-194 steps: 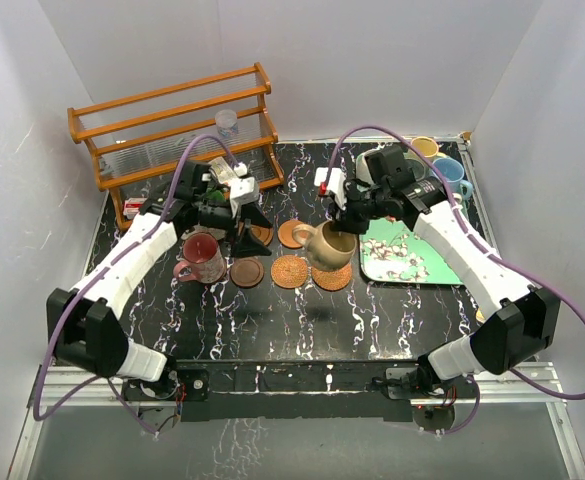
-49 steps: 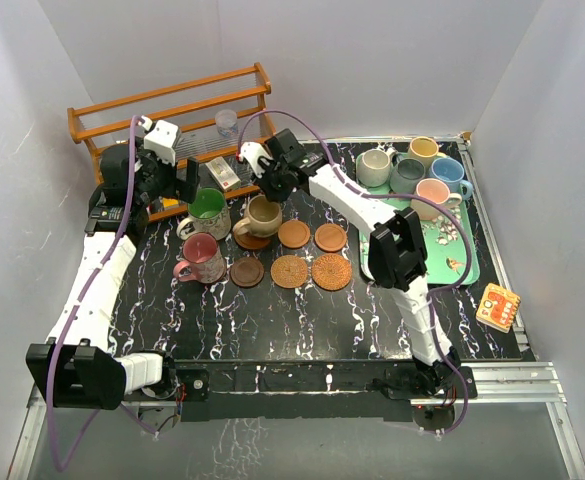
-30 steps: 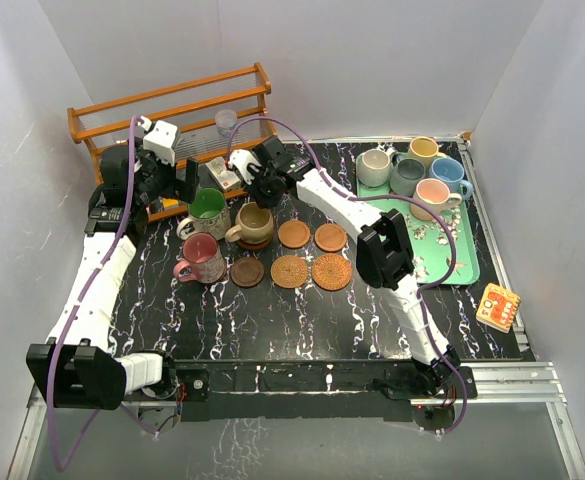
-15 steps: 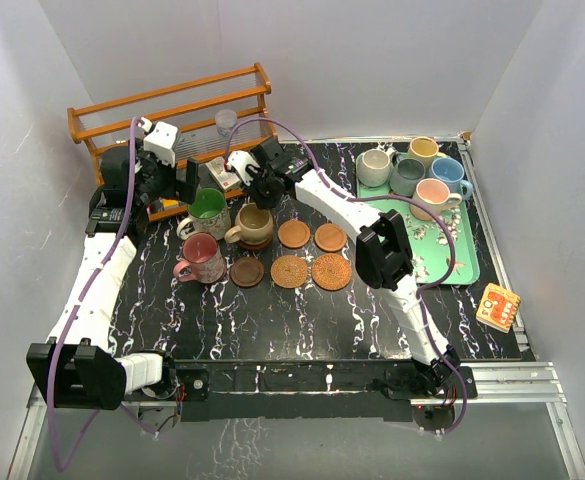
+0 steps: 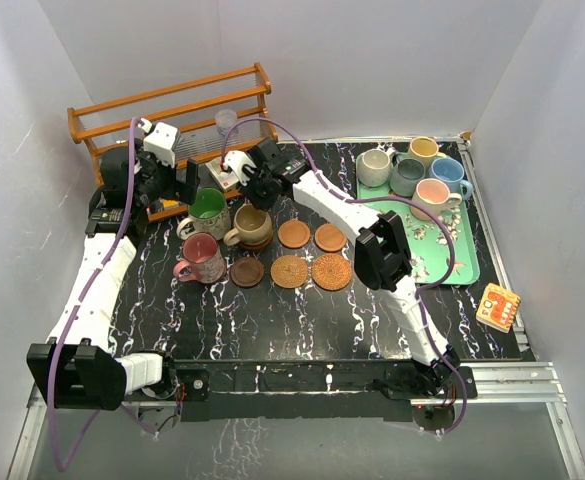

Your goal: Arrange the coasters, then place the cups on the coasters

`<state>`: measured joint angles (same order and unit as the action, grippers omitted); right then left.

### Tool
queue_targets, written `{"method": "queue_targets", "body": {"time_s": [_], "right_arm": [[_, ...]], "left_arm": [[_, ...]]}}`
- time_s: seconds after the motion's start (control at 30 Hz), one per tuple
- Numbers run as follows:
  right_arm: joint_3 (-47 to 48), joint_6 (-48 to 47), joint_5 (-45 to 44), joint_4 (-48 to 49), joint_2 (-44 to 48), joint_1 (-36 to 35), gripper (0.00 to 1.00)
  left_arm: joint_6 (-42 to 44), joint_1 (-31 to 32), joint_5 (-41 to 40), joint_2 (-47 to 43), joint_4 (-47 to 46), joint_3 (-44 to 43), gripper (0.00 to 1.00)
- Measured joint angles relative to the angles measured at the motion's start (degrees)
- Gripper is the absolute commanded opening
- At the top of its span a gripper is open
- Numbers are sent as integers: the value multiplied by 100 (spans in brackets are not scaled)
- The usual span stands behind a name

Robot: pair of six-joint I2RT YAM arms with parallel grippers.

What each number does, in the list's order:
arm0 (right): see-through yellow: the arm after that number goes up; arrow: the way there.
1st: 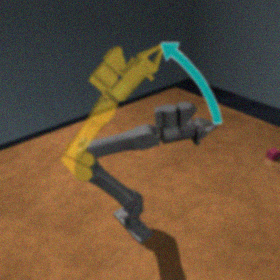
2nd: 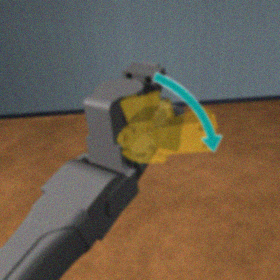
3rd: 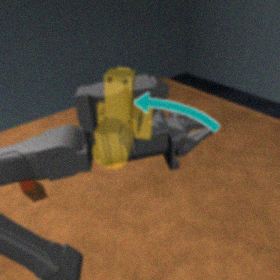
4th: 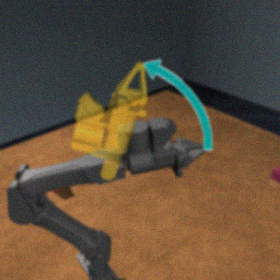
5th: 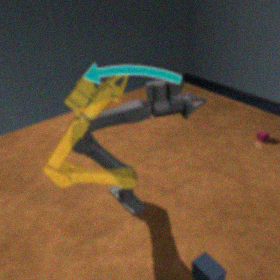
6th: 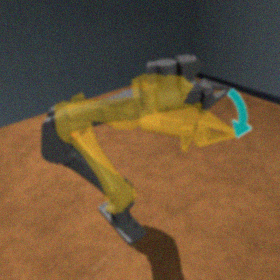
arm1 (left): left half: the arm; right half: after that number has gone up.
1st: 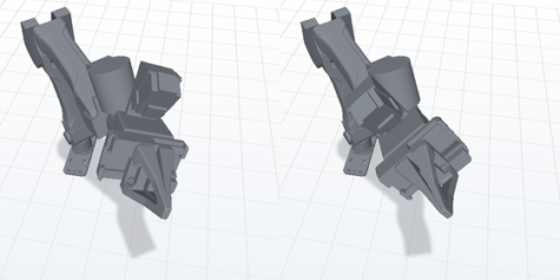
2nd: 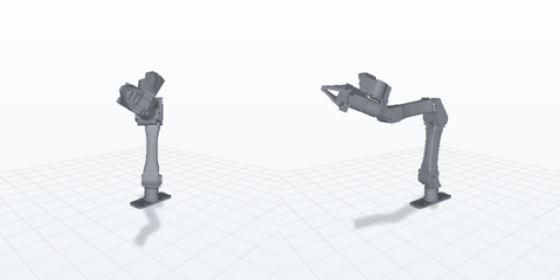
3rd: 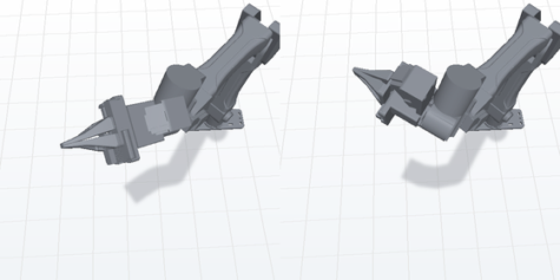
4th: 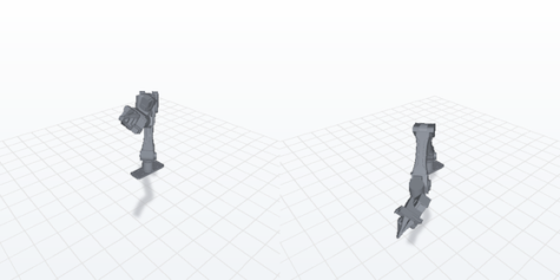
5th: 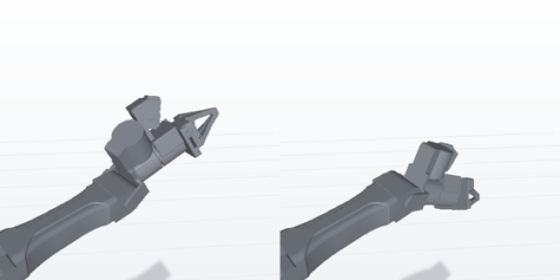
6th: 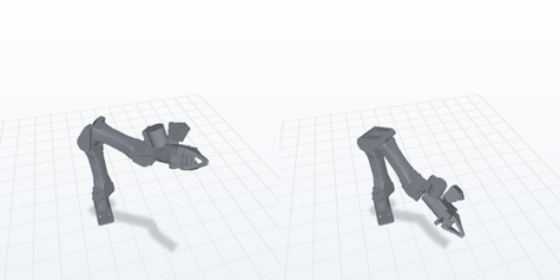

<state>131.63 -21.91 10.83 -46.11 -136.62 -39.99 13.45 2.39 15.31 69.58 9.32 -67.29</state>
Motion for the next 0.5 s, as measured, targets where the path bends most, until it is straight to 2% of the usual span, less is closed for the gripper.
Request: {"method": "queue_targets", "body": {"time_s": [0.23, 0.5], "right_arm": [[103, 20, 2, 90, -7, -9, 19], [136, 68, -26, 125, -7, -9, 38]], "left_arm": [[0, -4, 24, -4, -13, 76, 99], [0, -4, 35, -4, -31, 92, 99]]}}
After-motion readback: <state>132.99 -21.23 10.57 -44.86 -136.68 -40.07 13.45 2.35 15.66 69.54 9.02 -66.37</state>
